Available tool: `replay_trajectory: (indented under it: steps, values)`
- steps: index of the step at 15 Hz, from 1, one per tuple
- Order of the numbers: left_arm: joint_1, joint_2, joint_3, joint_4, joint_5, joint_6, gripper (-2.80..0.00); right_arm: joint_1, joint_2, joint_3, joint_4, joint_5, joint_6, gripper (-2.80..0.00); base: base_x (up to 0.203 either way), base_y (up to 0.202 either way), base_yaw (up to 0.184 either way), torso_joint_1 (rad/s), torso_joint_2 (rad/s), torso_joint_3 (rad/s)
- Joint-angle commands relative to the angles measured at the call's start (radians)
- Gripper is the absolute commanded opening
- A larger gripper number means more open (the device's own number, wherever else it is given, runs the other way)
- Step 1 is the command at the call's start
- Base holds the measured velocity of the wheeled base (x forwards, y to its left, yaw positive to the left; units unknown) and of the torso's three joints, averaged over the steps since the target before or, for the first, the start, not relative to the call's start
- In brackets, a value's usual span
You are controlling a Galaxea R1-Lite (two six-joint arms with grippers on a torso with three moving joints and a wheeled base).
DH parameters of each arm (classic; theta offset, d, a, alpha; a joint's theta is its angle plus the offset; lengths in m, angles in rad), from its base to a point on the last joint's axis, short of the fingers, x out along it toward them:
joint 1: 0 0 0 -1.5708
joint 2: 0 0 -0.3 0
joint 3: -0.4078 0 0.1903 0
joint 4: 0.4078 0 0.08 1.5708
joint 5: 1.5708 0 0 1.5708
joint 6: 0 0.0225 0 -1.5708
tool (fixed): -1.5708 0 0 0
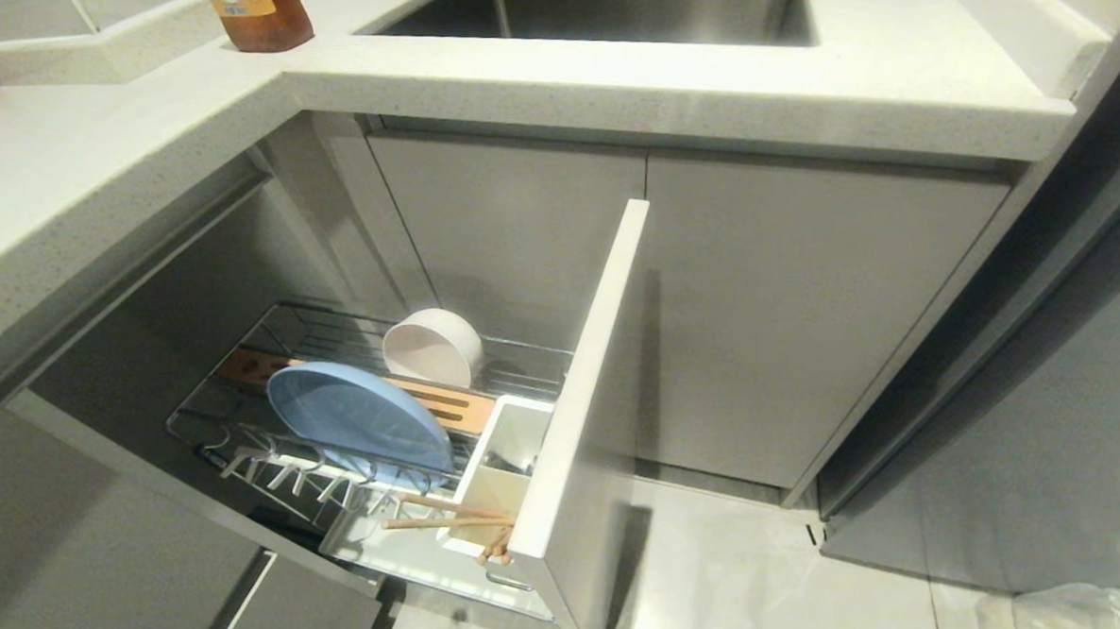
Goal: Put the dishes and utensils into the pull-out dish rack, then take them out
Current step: Take the plate out of the cupboard
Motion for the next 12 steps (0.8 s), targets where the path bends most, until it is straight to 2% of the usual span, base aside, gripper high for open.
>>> replay_trajectory:
  steps: [1, 12]
  values:
    - [0.001, 0.001, 0.0, 0.0, 0.0, -0.002, -2.8, 0.0, 0.001, 0.0, 0.0, 0.0, 0.0, -2.8, 0.0, 0.0, 0.0, 0.0, 0.0, 0.0]
    - [0.001, 0.001, -0.001, -0.004, 0.0, 0.012, -2.8, 0.0, 0.001, 0.0, 0.0, 0.0, 0.0, -2.8, 0.0, 0.0, 0.0, 0.0, 0.0, 0.0]
